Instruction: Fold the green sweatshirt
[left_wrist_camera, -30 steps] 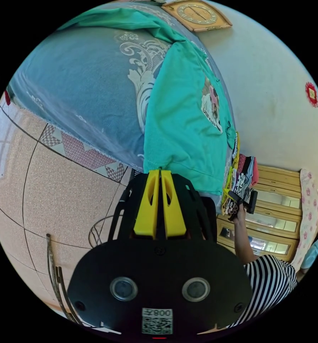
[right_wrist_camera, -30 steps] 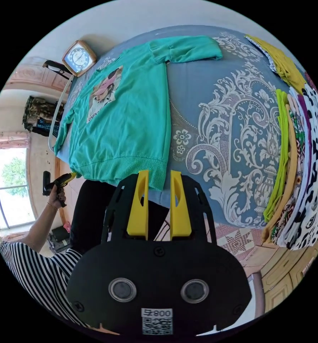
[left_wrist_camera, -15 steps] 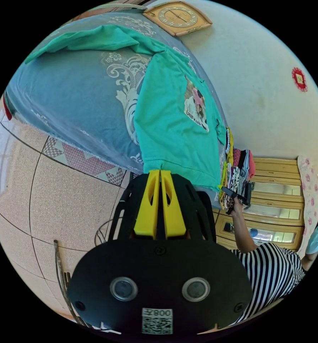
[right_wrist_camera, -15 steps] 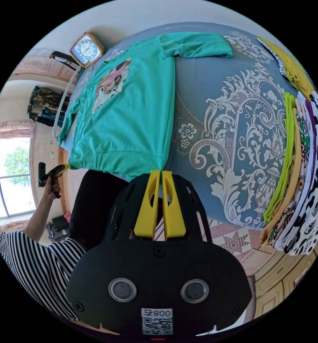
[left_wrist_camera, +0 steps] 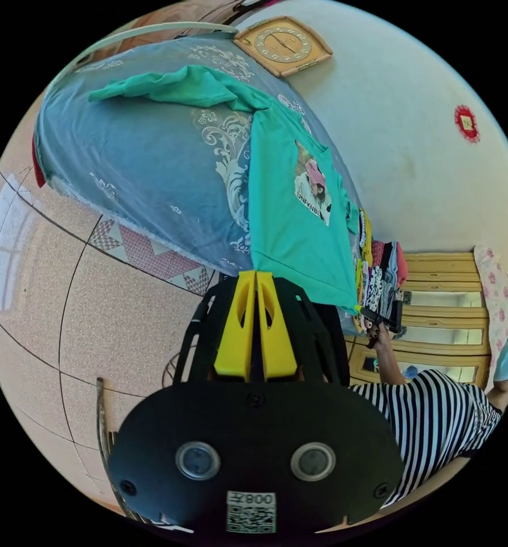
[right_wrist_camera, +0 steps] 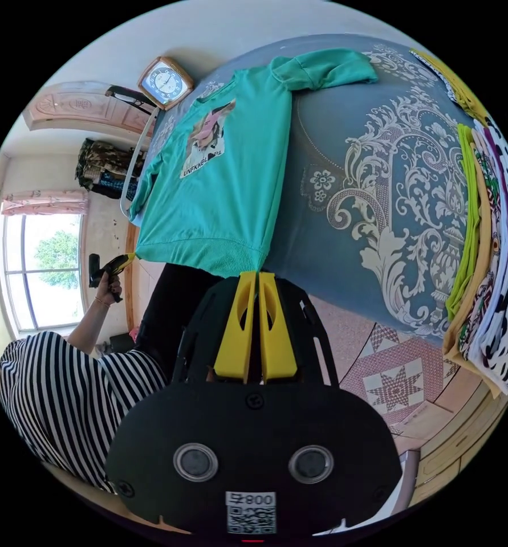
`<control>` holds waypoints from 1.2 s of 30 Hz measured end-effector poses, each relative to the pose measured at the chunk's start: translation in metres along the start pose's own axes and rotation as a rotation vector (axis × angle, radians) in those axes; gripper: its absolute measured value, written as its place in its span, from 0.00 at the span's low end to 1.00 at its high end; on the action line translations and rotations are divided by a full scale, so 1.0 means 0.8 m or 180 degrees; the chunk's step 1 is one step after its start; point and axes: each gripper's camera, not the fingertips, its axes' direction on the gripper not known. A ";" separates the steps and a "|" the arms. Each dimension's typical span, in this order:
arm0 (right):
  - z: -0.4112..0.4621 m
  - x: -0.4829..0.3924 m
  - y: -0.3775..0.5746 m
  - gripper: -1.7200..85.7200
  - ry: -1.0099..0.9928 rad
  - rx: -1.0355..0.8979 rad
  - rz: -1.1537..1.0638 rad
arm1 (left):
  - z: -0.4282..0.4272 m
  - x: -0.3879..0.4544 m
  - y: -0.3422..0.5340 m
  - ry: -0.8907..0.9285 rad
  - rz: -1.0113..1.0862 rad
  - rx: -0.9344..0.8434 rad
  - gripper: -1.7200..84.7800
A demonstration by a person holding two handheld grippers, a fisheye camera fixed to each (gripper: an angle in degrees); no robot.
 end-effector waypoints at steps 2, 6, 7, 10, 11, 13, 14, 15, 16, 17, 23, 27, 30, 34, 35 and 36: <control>0.004 0.002 0.000 0.02 0.0005 0.0027 -0.0002 | 0.016 0.003 -0.007 -0.0095 0.0051 -0.0008 0.02; 0.053 0.031 -0.028 0.03 0.0033 -0.0241 0.0194 | 0.068 -0.007 -0.029 -0.0126 -0.0165 -0.0148 0.02; 0.060 0.035 -0.032 0.03 0.0006 -0.0299 0.0217 | 0.086 -0.008 -0.037 -0.0178 -0.0217 -0.0198 0.02; 0.070 0.044 -0.038 0.03 -0.0154 -0.0258 0.0289 | 0.117 -0.002 -0.054 -0.0218 -0.0262 -0.0241 0.03; 0.070 0.047 -0.037 0.04 -0.0200 -0.0215 0.0291 | 0.124 0.002 -0.060 -0.0294 -0.0253 -0.0219 0.03; 0.069 0.054 -0.033 0.04 -0.0210 -0.0178 0.0374 | 0.132 0.005 -0.070 -0.0424 -0.0281 -0.0171 0.04; 0.065 0.060 -0.030 0.04 -0.0200 -0.0100 0.0434 | 0.135 0.007 -0.077 -0.0503 -0.0333 -0.0089 0.04; 0.060 0.064 -0.028 0.05 -0.0139 0.0000 0.0494 | 0.135 0.008 -0.081 -0.0548 -0.0360 -0.0028 0.04; 0.057 0.065 -0.028 0.05 -0.0095 0.0054 0.0518 | 0.135 0.012 -0.088 -0.0617 -0.0391 0.0129 0.05; 0.051 0.067 -0.031 0.05 -0.0008 0.0167 0.0551 | 0.135 0.019 -0.097 -0.0611 -0.0363 0.0292 0.05; 0.027 0.033 -0.125 0.09 0.0503 0.0769 0.0051 | 0.217 0.118 -0.204 -0.0210 0.0580 0.0212 0.09; 0.045 -0.003 -0.233 0.11 0.0787 0.0960 -0.0377 | 0.318 0.214 -0.289 0.0217 0.1326 -0.0132 0.11; 0.069 -0.026 -0.295 0.12 0.1019 0.1051 -0.0561 | 0.406 0.296 -0.352 0.0488 0.1835 -0.0383 0.12; 0.100 -0.041 -0.342 0.13 0.1169 0.1156 -0.0666 | 0.511 0.394 -0.425 0.0494 0.2352 -0.0599 0.13; 0.110 -0.045 -0.352 0.13 0.1190 0.1189 -0.0684 | 0.535 0.414 -0.445 0.0539 0.2405 -0.0621 0.13; 0.120 -0.048 -0.359 0.13 0.1226 0.1245 -0.0709 | 0.545 0.423 -0.454 0.0556 0.2427 -0.0626 0.13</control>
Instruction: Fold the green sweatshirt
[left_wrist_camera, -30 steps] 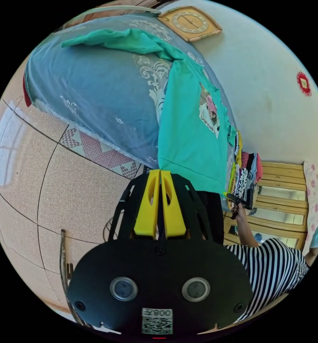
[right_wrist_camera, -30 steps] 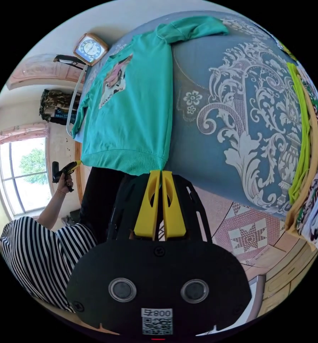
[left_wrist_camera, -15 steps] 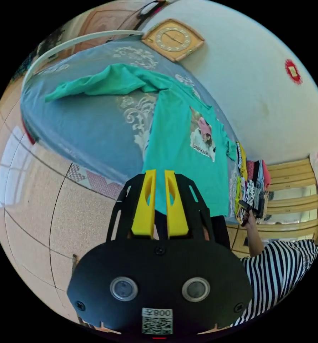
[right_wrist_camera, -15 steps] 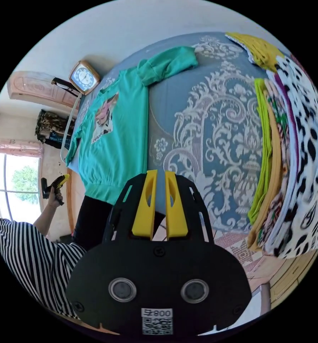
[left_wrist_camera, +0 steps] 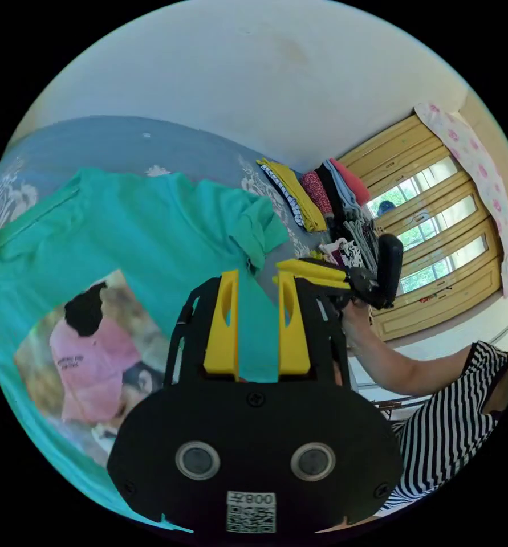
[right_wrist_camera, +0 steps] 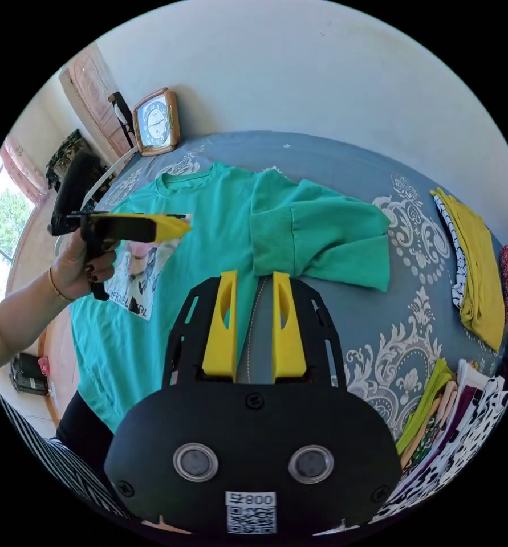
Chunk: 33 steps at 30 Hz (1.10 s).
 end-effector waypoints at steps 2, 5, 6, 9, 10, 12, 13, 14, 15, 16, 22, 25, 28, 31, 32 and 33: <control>0.017 -0.010 -0.005 0.13 0.0105 0.0033 -0.0049 | 0.031 -0.010 -0.051 0.0050 0.0066 -0.0022 0.13; 0.048 -0.024 -0.012 0.12 0.0277 0.0010 -0.0131 | 0.062 -0.021 -0.099 -0.0027 0.0127 -0.0091 0.13; 0.059 -0.027 -0.013 0.12 0.0347 0.0003 -0.0121 | 0.067 -0.023 -0.107 -0.0049 0.0136 -0.0101 0.13; 0.077 -0.029 -0.017 0.10 0.0378 0.0073 -0.0036 | 0.093 -0.037 -0.142 -0.0128 0.0132 -0.0228 0.12; 0.081 -0.029 -0.018 0.10 0.0377 0.0079 -0.0021 | 0.103 -0.042 -0.154 -0.0157 0.0148 -0.0304 0.11; 0.095 -0.029 -0.022 0.08 0.0390 0.0044 0.0007 | 0.118 -0.048 -0.169 -0.0211 0.0160 -0.0494 0.08; 0.099 -0.030 -0.023 0.07 0.0391 0.0013 -0.0010 | 0.125 -0.051 -0.177 -0.0212 0.0177 -0.0569 0.07; 0.105 -0.032 -0.024 0.05 0.0401 -0.0038 -0.0043 | 0.125 -0.052 -0.185 -0.0214 0.0184 -0.0565 0.05; 0.107 -0.033 -0.023 0.05 0.0452 -0.0008 -0.0046 | 0.124 -0.052 -0.189 -0.0209 0.0192 -0.0535 0.05; 0.106 -0.034 -0.022 0.04 0.0459 0.0019 -0.0050 | 0.120 -0.051 -0.196 -0.0149 0.0210 -0.0474 0.05; 0.070 -0.031 -0.022 0.03 0.0147 0.0423 0.0049 | 0.073 -0.045 -0.239 0.0374 0.0266 -0.0145 0.03; 0.037 -0.040 -0.029 0.02 -0.0112 0.0746 -0.0018 | 0.031 -0.043 -0.258 0.0575 0.0299 0.0067 0.03; 0.013 -0.065 -0.038 0.02 -0.0369 0.1009 -0.0205 | -0.025 -0.045 -0.267 0.0704 0.0344 0.0252 0.03; 0.004 -0.101 -0.047 0.02 -0.0624 0.1168 -0.0467 | -0.088 -0.057 -0.260 0.0698 0.0324 0.0416 0.03; 0.008 -0.115 -0.051 0.02 -0.0738 0.1178 -0.0555 | -0.112 -0.066 -0.252 0.0649 0.0276 0.0470 0.03; 0.016 -0.130 -0.055 0.02 -0.0853 0.1164 -0.0649 | -0.123 -0.071 -0.248 0.0623 0.0248 0.0496 0.03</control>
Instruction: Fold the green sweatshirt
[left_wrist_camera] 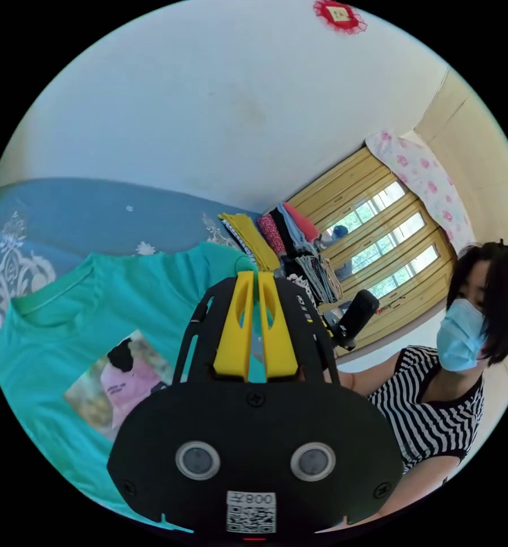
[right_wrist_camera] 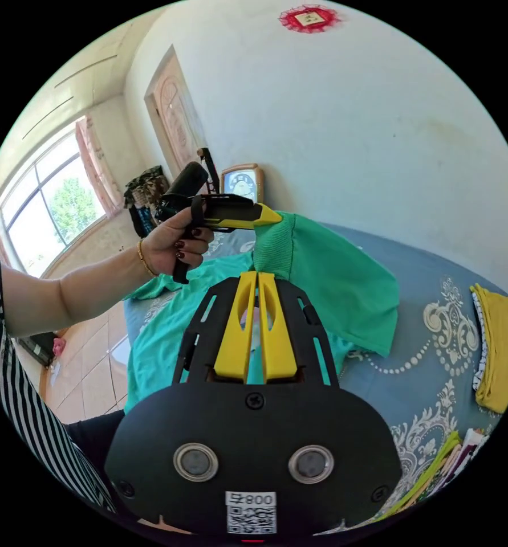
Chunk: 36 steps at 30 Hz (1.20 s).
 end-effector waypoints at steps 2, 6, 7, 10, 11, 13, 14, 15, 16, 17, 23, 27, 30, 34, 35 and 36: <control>0.028 -0.013 -0.001 0.02 -0.0105 -0.0093 -0.0066 | -0.045 -0.019 0.014 -0.0188 -0.0183 0.0034 0.03; 0.109 -0.030 0.006 0.02 -0.0467 -0.0457 -0.0102 | -0.088 -0.067 0.042 -0.0409 -0.0660 0.0002 0.03; 0.121 -0.031 0.008 0.02 -0.0518 -0.0517 -0.0100 | -0.099 -0.084 0.051 -0.0456 -0.0826 0.0013 0.03; 0.169 -0.035 0.017 0.02 -0.0729 -0.0746 -0.0053 | -0.119 -0.119 0.068 -0.0444 -0.1112 0.0036 0.03; 0.184 -0.036 0.021 0.02 -0.0789 -0.0809 -0.0039 | -0.127 -0.130 0.072 -0.0444 -0.1178 0.0045 0.03; 0.201 -0.038 0.024 0.02 -0.0875 -0.0872 -0.0026 | -0.138 -0.143 0.076 -0.0420 -0.1267 0.0081 0.03; 0.209 -0.039 0.025 0.02 -0.0920 -0.0885 -0.0030 | -0.145 -0.149 0.076 -0.0396 -0.1290 0.0104 0.03; 0.216 -0.040 0.024 0.02 -0.0955 -0.0895 -0.0043 | -0.149 -0.151 0.076 -0.0403 -0.1297 0.0108 0.03; 0.219 -0.041 0.024 0.02 -0.0969 -0.0900 -0.0053 | -0.158 -0.156 0.075 -0.0435 -0.1309 0.0097 0.03; 0.225 -0.042 0.022 0.02 -0.0987 -0.0907 -0.0074 | -0.167 -0.160 0.073 -0.0468 -0.1317 0.0094 0.03; 0.258 -0.051 0.010 0.02 -0.1136 -0.0953 -0.0159 | -0.208 -0.178 0.056 -0.0742 -0.1314 -0.0057 0.03; 0.286 -0.061 0.005 0.02 -0.1222 -0.1052 -0.0244 | -0.225 -0.189 0.046 -0.0956 -0.1292 -0.0211 0.03; 0.308 -0.068 0.004 0.02 -0.1267 -0.1163 -0.0310 | -0.235 -0.204 0.044 -0.1132 -0.1332 -0.0344 0.03; 0.337 -0.074 0.004 0.02 -0.1315 -0.1289 -0.0348 | -0.246 -0.232 0.049 -0.1252 -0.1477 -0.0368 0.03; 0.347 -0.077 0.004 0.02 -0.1319 -0.1350 -0.0377 | -0.248 -0.241 0.051 -0.1273 -0.1522 -0.0371 0.03; 0.357 -0.080 0.004 0.02 -0.1311 -0.1417 -0.0419 | -0.249 -0.246 0.052 -0.1294 -0.1546 -0.0388 0.04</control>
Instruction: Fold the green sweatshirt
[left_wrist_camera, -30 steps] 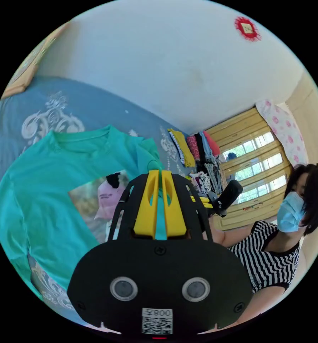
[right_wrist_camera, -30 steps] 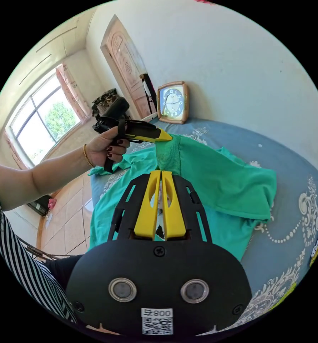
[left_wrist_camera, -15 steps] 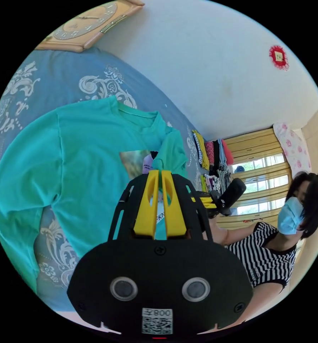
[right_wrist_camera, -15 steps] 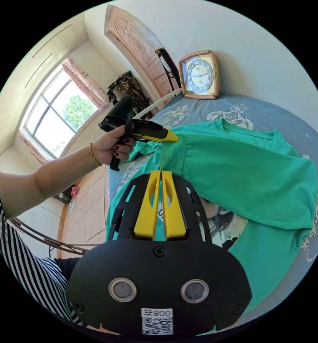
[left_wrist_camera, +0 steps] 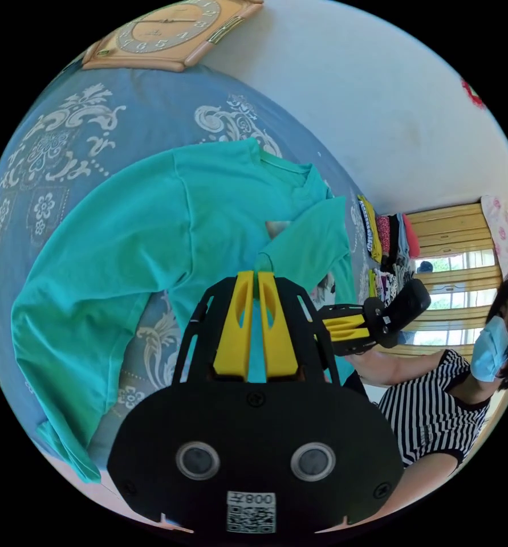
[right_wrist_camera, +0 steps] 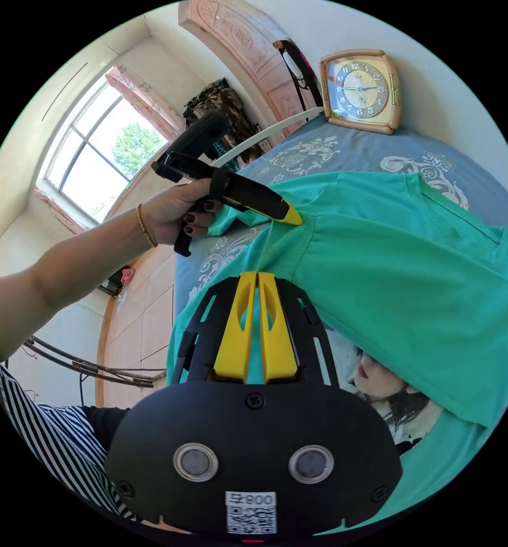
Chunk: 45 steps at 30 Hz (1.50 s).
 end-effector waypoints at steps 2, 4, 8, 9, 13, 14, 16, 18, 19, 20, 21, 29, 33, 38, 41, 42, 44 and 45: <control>0.011 0.000 -0.005 0.02 0.0005 -0.0099 -0.0047 | 0.005 -0.016 -0.004 -0.0026 -0.0099 -0.0026 0.04; 0.019 0.000 -0.007 0.02 0.0022 -0.0163 -0.0077 | 0.007 -0.026 -0.005 -0.0009 -0.0147 -0.0006 0.04; 0.028 -0.003 -0.011 0.03 0.0012 -0.0214 -0.0120 | 0.011 -0.045 -0.008 -0.0039 -0.0214 0.0051 0.04; 0.031 -0.002 -0.012 0.03 0.0022 -0.0251 -0.0137 | 0.013 -0.048 -0.009 -0.0058 -0.0231 0.0045 0.04; 0.037 0.007 -0.012 0.03 -0.0010 -0.0364 -0.0093 | 0.027 -0.064 -0.016 -0.0282 -0.0283 0.0013 0.06; 0.026 0.014 -0.008 0.04 -0.0069 -0.0298 -0.0048 | 0.027 -0.066 -0.018 -0.0280 -0.0269 0.0088 0.07; 0.000 0.026 0.002 0.04 -0.0148 -0.0205 0.0010 | 0.025 -0.067 -0.022 -0.0364 -0.0260 0.0225 0.09; -0.055 0.048 0.028 0.05 -0.0127 0.0029 0.0132 | 0.023 -0.066 -0.027 -0.0440 -0.0217 0.0343 0.10; -0.072 0.055 0.037 0.05 -0.0091 0.0116 0.0170 | 0.023 -0.064 -0.032 -0.0441 -0.0185 0.0430 0.10; -0.106 0.069 0.056 0.05 0.0008 0.0267 0.0267 | 0.024 -0.059 -0.038 -0.0375 -0.0107 0.0527 0.11; -0.141 0.086 0.075 0.05 0.0150 0.0426 0.0416 | 0.026 -0.055 -0.043 -0.0318 -0.0039 0.0567 0.11; -0.279 0.173 0.146 0.09 0.1441 0.0735 0.1391 | 0.151 0.062 -0.199 0.0380 0.1139 0.0184 0.14; -0.284 0.171 0.147 0.10 0.1856 0.0673 0.1468 | 0.217 0.097 -0.280 0.0410 0.1263 -0.0043 0.14; -0.282 0.160 0.143 0.10 0.2077 0.0691 0.1459 | 0.299 0.105 -0.363 0.0117 0.1070 -0.0268 0.14; -0.287 0.161 0.148 0.10 0.2042 0.0748 0.1536 | 0.340 0.101 -0.388 0.0007 0.1020 -0.0507 0.12; -0.288 0.164 0.150 0.10 0.2009 0.0745 0.1573 | 0.349 0.101 -0.392 -0.0031 0.1024 -0.0562 0.12; -0.292 0.166 0.149 0.09 0.1965 0.0694 0.1613 | 0.376 0.101 -0.403 -0.0149 0.1086 -0.0730 0.09; -0.296 0.165 0.148 0.09 0.1971 0.0689 0.1626 | 0.382 0.101 -0.405 -0.0170 0.1106 -0.0749 0.08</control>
